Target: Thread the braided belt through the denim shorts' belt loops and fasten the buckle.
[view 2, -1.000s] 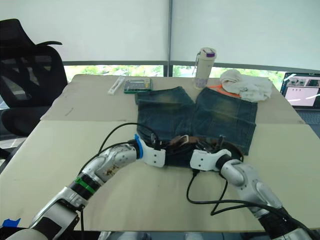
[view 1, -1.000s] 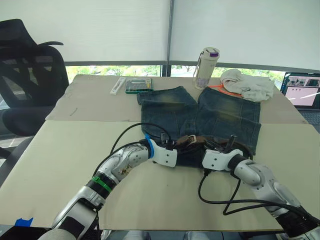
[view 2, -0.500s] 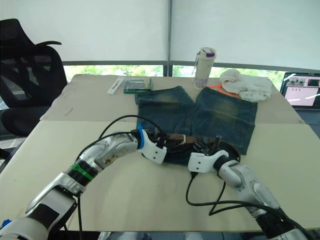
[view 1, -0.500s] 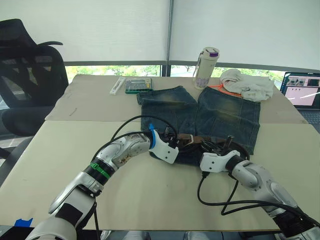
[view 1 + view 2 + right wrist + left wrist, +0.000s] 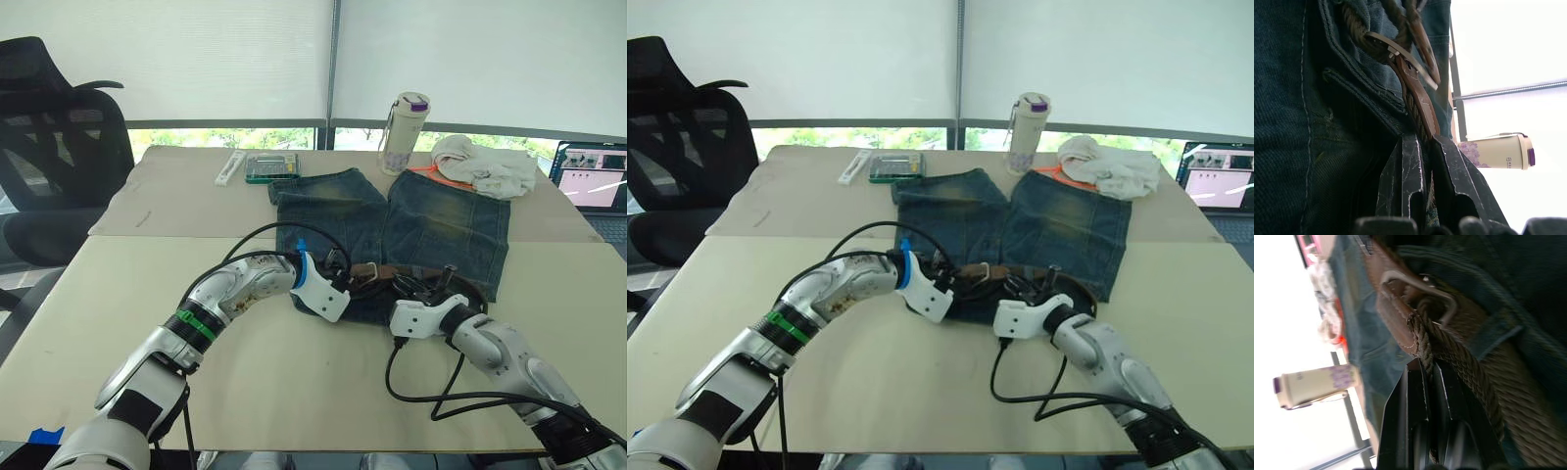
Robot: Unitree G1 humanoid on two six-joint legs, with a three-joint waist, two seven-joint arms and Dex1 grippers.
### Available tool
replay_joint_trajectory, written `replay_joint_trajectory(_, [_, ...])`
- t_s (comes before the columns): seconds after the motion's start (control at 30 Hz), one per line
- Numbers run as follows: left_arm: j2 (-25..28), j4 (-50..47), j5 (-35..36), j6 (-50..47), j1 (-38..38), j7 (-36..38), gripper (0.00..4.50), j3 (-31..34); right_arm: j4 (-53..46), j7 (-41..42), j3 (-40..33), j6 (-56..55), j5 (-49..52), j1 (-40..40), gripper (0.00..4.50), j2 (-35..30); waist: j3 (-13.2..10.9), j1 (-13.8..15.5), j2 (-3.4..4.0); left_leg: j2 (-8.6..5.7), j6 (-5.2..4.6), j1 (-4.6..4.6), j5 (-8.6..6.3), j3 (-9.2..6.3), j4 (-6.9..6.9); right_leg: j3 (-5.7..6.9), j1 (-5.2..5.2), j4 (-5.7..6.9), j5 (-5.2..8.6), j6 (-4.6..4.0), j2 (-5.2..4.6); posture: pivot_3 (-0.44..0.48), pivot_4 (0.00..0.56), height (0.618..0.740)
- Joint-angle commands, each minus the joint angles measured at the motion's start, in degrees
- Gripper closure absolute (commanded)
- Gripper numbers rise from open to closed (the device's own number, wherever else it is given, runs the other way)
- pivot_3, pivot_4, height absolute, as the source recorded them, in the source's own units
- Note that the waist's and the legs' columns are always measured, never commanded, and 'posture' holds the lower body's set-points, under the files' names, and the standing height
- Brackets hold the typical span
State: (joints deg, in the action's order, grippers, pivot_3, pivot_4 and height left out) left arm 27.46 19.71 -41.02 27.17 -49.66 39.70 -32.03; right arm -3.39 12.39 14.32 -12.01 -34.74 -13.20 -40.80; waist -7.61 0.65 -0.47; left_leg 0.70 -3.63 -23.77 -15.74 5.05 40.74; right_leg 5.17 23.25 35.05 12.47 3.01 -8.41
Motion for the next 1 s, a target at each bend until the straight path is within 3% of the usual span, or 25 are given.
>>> replay_joint_trajectory(0.03, [0.68,-1.58,0.89,-0.27,-1.08,2.80,4.50,0.05,-1.53,-1.62,-2.97,-0.99,0.02,-1.04,4.49,0.35,0.00,0.03,0.00,0.00,0.00,0.00,0.00,0.00,0.00,0.00,0.00,0.00,0.00,0.00,0.00,0.000,0.150,0.737])
replay_joint_trajectory(0.23, [-0.06,0.78,0.19,0.70,-3.65,2.78,4.50,-0.32,-1.55,-1.64,-2.48,-1.22,-0.34,-1.38,4.49,1.09,0.00,0.04,0.00,-0.01,0.00,-0.01,0.00,0.00,0.02,0.00,0.00,0.00,0.00,0.00,0.00,0.000,0.150,0.737])
replay_joint_trajectory(0.57, [-5.61,4.80,0.19,-0.96,-5.07,-1.79,4.50,-0.35,-2.53,-1.47,-3.00,-2.61,0.72,-0.84,4.49,2.09,0.00,0.00,0.00,-0.02,0.00,0.00,0.00,0.00,0.02,0.00,0.00,0.01,0.00,0.00,0.00,0.000,0.150,0.737])
replay_joint_trajectory(1.0, [-17.11,10.04,4.09,-7.32,-1.24,-14.90,4.50,2.60,-4.43,4.06,-4.02,-4.37,7.93,1.55,4.49,4.60,-0.01,0.10,-0.01,-0.05,-0.01,0.00,0.00,-0.04,0.04,0.00,-0.04,0.02,0.00,0.00,0.00,0.000,0.150,0.737])
